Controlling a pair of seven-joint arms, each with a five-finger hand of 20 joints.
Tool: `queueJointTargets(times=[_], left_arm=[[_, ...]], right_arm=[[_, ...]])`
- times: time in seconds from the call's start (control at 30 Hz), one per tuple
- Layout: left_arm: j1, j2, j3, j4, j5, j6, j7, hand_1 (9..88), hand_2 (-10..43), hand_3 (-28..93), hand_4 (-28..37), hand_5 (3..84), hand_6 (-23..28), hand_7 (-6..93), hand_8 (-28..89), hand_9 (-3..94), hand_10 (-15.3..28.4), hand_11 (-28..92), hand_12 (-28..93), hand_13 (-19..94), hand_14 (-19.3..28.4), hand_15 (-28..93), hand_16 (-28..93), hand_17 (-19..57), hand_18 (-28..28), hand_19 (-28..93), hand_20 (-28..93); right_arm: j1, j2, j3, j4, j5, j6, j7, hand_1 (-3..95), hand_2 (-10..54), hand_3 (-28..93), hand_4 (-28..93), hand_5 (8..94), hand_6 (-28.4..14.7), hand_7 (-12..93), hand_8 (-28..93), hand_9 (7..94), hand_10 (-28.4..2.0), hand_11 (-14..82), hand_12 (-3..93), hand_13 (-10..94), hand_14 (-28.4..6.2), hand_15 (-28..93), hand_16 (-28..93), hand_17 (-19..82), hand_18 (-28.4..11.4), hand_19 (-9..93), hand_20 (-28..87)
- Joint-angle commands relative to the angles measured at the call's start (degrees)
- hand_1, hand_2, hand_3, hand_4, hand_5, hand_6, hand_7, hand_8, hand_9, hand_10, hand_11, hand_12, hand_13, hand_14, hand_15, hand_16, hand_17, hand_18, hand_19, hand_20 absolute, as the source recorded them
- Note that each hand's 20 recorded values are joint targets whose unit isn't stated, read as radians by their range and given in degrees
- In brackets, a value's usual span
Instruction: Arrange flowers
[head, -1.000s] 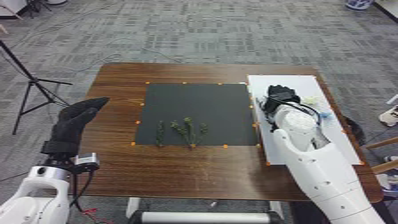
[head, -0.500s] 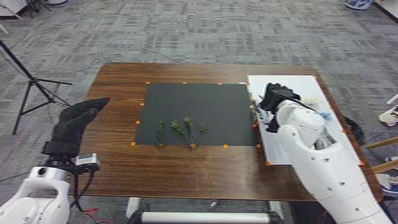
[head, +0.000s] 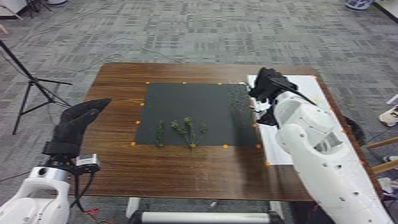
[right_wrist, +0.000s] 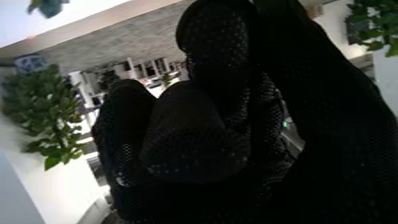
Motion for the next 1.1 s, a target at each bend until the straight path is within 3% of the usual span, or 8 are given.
queueJointTargets(times=[0.03, 0.6, 0.8, 1.1], left_arm=[[1.1, 0.45, -0.85, -0.95, -0.4, -0.58, -0.91, 24.6, -9.5, 67, -23.4, 46.2, 2.4, 17.8, -8, 37.5, 11.0, 15, 13, 28, 12.8, 7, 3, -0.9, 9.9, 0, 14], [-1.2, 0.89, 1.15, -0.24, -0.25, -2.04, -1.54, 24.7, -9.5, 67, -23.5, 46.1, 2.3, 17.6, -8, 37.3, 11.0, 15, 13, 28, 12.8, 7, 3, -0.9, 9.9, 0, 14], [-0.3, 0.76, 0.71, -0.6, -0.46, -1.5, -1.38, 24.5, -9.5, 67, -23.4, 46.1, 2.3, 17.7, -8, 37.2, 11.0, 15, 13, 28, 12.8, 7, 3, -0.9, 9.9, 0, 14], [-0.5, 0.8, 0.68, -0.6, -0.31, -1.89, -1.49, 24.5, -9.5, 67, -23.3, 46.0, 2.3, 17.5, -8, 37.0, 10.9, 15, 13, 28, 12.9, 7, 3, -1.0, 9.9, 0, 14]], right_arm=[[-3.2, -5.4, 0.3, -2.5, 1.3, -0.7, 2.5, 54.7, -7.4, 61, -8, 81.8, -2.8, 30, 30, 93.7, -11.5, 42.6, 26.2, 94, -1.5, 69, 22, 77, -9.9, 93, 57], [-7.2, -15.0, 2.7, 5.6, -4.1, -1.3, 3.9, 54.8, -7.7, 61, -7, 82.2, -3.0, 30, 30, 93.7, -11.6, 43.6, 25.0, 94, -1.1, 70, 21, 78, -9.4, 93, 57], [-8.4, -16.2, 4.5, 6.8, -4.4, -1.9, 4.9, 54.7, -7.8, 62, -7, 82.5, -3.0, 30, 30, 93.7, -11.6, 43.9, 24.4, 94, -1.1, 69, 21, 78, -9.3, 93, 56], [-8.9, -16.9, 2.2, 6.6, -3.3, -2.4, 4.7, 54.7, -7.9, 61, -7, 82.9, -3.1, 30, 29, 93.7, -11.6, 44.2, 23.6, 94, -1.2, 69, 21, 78, -9.3, 93, 56]])
